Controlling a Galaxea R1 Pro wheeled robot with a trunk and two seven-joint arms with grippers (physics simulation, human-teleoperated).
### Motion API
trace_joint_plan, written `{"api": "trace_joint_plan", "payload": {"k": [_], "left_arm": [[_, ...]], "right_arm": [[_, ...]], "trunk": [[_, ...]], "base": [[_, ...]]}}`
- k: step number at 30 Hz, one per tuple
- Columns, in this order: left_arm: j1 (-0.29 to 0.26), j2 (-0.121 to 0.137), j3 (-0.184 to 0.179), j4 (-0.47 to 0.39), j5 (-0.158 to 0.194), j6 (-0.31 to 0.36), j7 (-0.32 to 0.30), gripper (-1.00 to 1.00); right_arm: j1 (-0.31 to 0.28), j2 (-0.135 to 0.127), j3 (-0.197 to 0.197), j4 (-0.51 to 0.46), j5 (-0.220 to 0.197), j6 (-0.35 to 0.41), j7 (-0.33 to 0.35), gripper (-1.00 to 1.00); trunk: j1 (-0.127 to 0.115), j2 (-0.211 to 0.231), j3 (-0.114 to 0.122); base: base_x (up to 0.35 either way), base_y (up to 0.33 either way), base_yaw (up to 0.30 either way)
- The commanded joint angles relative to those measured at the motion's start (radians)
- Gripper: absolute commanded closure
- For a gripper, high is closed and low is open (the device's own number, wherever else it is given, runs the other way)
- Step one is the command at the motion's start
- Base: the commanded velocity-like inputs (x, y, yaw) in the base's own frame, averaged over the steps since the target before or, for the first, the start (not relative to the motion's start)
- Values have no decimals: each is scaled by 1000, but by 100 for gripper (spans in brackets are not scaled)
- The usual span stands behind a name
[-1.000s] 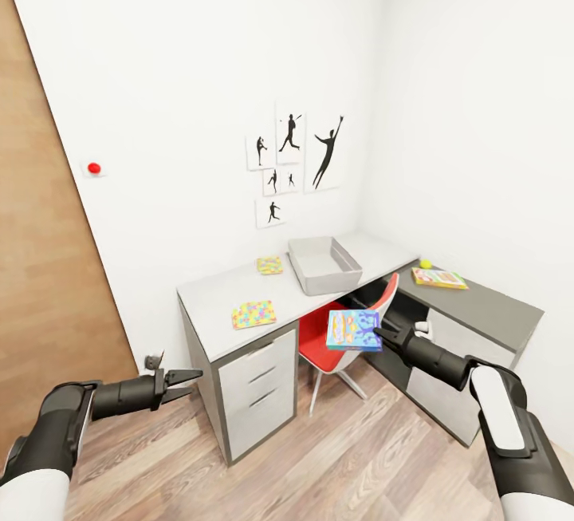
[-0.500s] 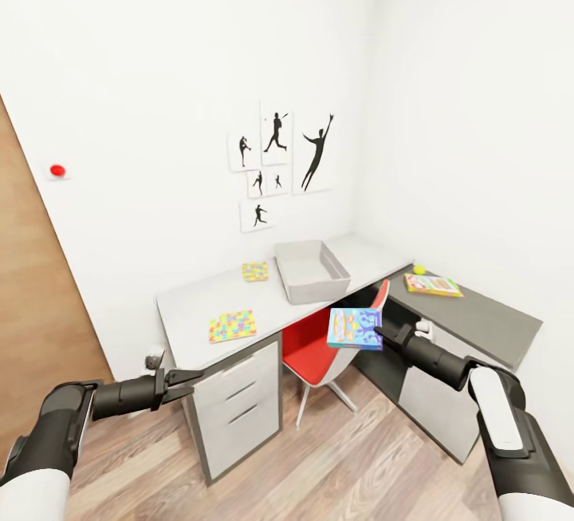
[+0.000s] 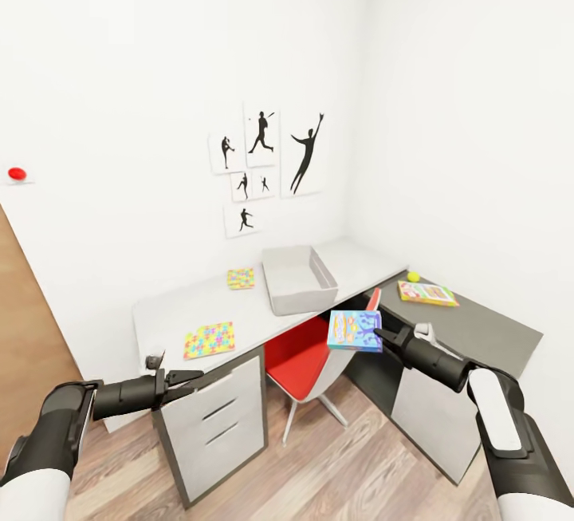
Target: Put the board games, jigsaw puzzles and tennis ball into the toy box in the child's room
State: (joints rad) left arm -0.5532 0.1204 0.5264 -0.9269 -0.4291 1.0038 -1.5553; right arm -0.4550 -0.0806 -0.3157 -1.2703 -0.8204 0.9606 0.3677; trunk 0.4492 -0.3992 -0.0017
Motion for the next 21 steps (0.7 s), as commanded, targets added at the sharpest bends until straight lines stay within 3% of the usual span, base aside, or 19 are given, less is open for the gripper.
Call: {"api": "trace_joint_plan", "payload": {"k": [1, 13, 21], "left_arm": [[-1, -1, 2, 0, -11, 10, -9, -100], [-1, -1, 2, 0, -12, 10, -8, -100], [-1, -1, 2, 0, -12, 10, -8, -100]], "right_arm": [[-1, 0, -2, 1, 1, 5, 10, 100], [-1, 1, -1, 3, 3, -24, 11, 100], [-1, 2, 0, 3, 4, -28, 11, 100]], "trunk": [[1, -1, 0], [1, -1, -1], [1, -1, -10]], "base": [[218, -153, 0], [223, -155, 4], [253, -27, 156]]}}
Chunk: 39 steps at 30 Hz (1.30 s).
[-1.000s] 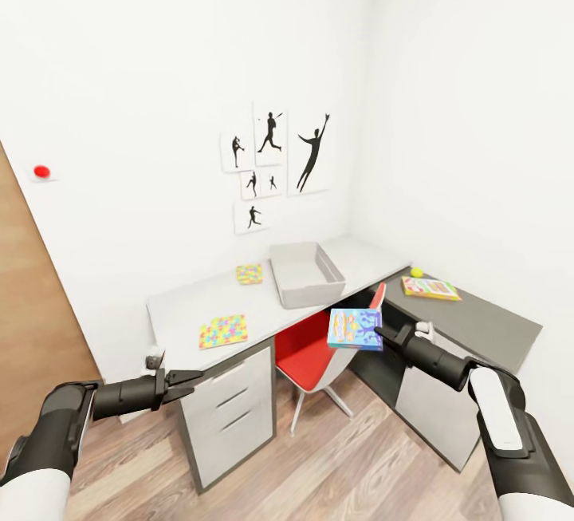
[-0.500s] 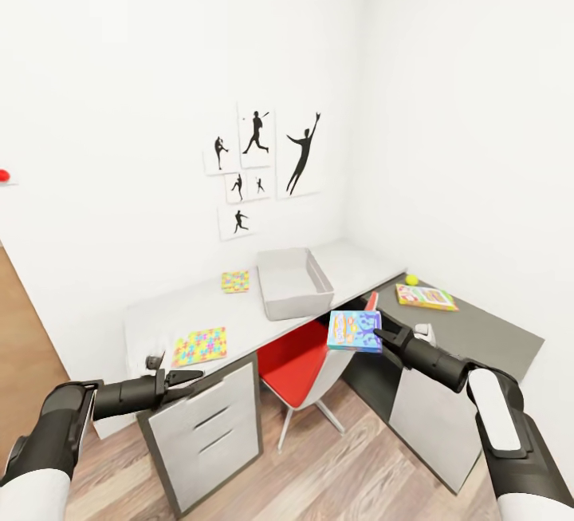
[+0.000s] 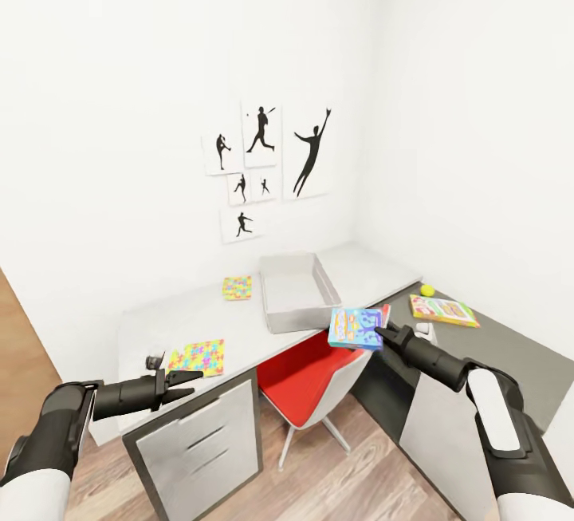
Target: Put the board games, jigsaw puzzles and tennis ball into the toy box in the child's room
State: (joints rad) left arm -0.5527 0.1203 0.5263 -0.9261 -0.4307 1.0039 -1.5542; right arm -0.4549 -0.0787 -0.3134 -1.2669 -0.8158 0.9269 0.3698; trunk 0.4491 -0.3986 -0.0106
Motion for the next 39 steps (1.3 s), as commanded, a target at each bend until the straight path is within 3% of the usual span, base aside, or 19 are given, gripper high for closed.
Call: {"api": "trace_joint_plan", "payload": {"k": [1, 11, 39], "left_arm": [[-1, -1, 2, 0, -11, 10, -9, -100], [-1, -2, 2, 0, -10, 10, -9, -100], [-1, -4, 0, 0, -11, 10, -7, -100]], "right_arm": [[-1, 1, -2, 0, 0, 5, 8, 100], [-1, 1, -1, 0, 1, 4, 8, 100], [-1, 1, -1, 2, 1, -19, 8, 100]], "trunk": [[1, -1, -2], [1, -1, -4], [1, -1, -4]], "base": [[254, -114, 129], [251, -211, 82], [222, -220, 284]]}}
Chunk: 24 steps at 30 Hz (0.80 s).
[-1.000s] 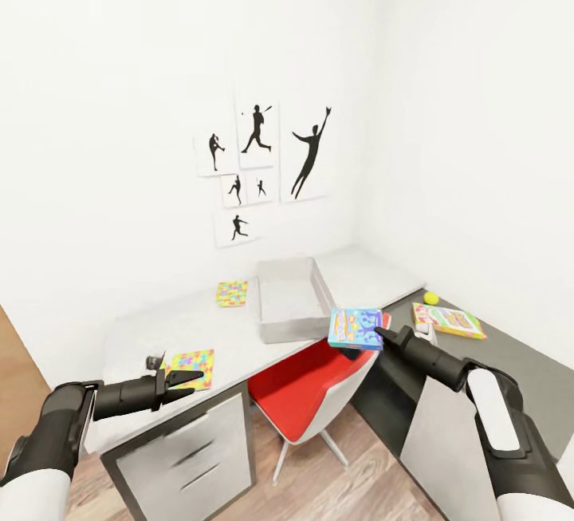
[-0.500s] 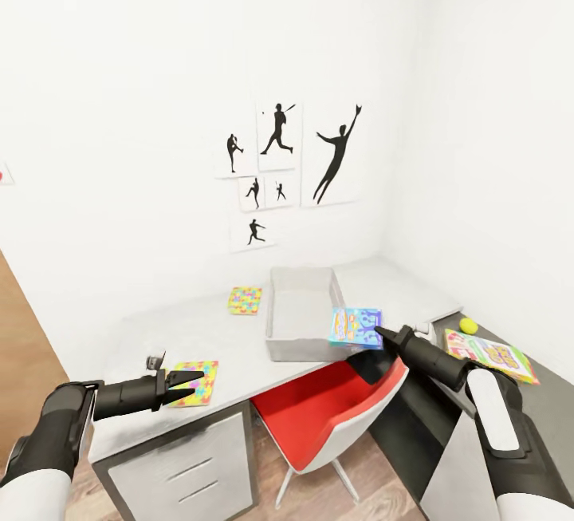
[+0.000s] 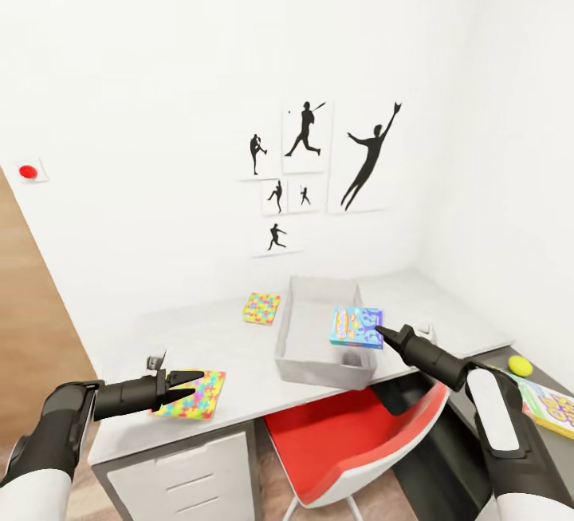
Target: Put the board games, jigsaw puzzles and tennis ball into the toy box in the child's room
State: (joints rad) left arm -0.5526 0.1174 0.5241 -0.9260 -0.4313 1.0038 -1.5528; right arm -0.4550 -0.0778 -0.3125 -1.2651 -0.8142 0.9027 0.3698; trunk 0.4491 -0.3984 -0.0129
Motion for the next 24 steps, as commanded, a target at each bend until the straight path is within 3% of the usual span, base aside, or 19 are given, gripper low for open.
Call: {"api": "trace_joint_plan", "payload": {"k": [1, 14, 24], "left_arm": [[-1, -1, 2, 0, -10, 10, -9, -100], [-1, -1, 1, 0, -10, 10, -9, -100], [-1, -1, 2, 0, -10, 10, -9, -100]], "right_arm": [[-1, 0, -2, 2, -1, 1, 8, 100], [-1, 0, -2, 39, 2, -6, 8, 100], [-1, 0, -2, 39, 3, -7, 9, 100]], "trunk": [[1, -2, -1], [1, -2, -1], [1, -2, -1]], "base": [[206, -211, 235], [192, -202, 28], [170, -33, 0]]}}
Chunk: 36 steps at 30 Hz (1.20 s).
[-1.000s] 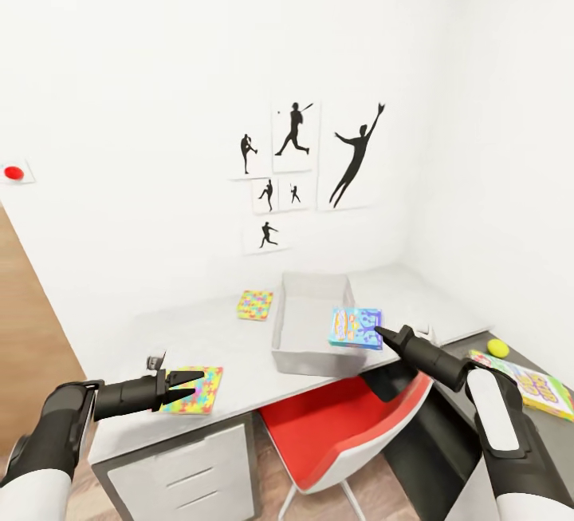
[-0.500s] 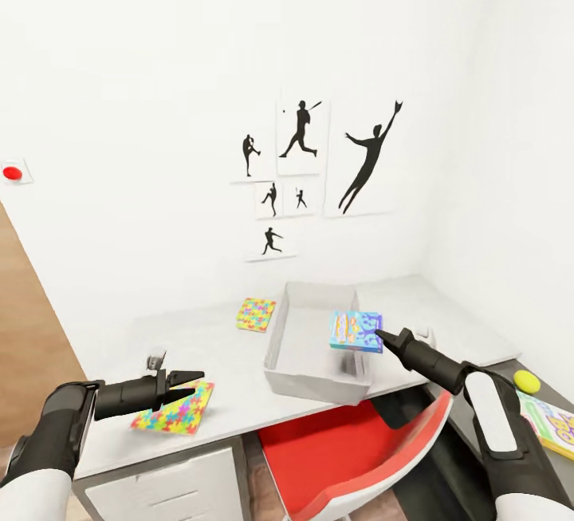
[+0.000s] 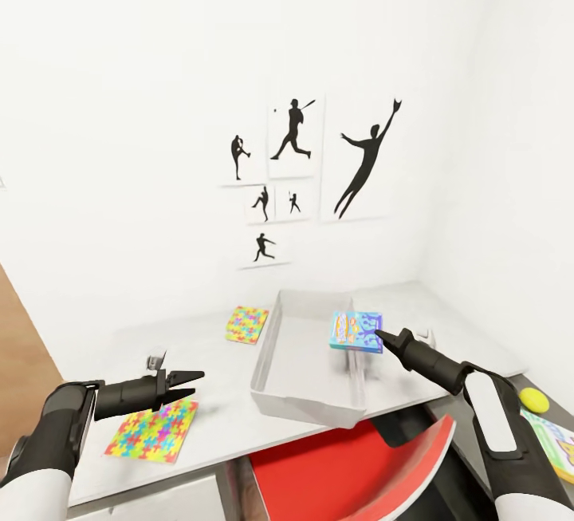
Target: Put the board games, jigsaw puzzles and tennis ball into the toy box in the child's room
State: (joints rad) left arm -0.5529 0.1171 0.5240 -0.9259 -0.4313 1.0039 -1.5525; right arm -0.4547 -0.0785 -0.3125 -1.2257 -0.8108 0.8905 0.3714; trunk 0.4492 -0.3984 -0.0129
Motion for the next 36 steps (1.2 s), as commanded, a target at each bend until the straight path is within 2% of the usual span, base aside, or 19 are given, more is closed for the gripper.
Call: {"api": "trace_joint_plan", "payload": {"k": [1, 9, 19, 27, 36], "left_arm": [[-1, -1, 2, -1, -10, 10, -9, -100], [-1, -1, 2, -1, -10, 10, -10, -100], [-1, -1, 2, -1, -9, 10, -11, -100], [-1, -2, 2, -1, -10, 10, -9, -100], [-1, -2, 2, -1, -10, 10, -9, -100]], "right_arm": [[-1, 0, -2, 0, -1, 6, 7, 100], [-1, 0, -2, 0, -1, 6, 7, 100], [-1, 0, -2, 0, -1, 6, 7, 100], [-1, 0, -2, 0, -2, 7, 7, 100], [-1, 0, -2, 0, -2, 7, 8, 100]], "trunk": [[1, -2, -1], [1, -2, -1], [1, -2, 2], [1, -2, 6], [1, -2, 6]], "base": [[163, -65, 0], [63, -42, 54], [15, -22, 261], [139, -119, 271], [77, -84, 46]]}}
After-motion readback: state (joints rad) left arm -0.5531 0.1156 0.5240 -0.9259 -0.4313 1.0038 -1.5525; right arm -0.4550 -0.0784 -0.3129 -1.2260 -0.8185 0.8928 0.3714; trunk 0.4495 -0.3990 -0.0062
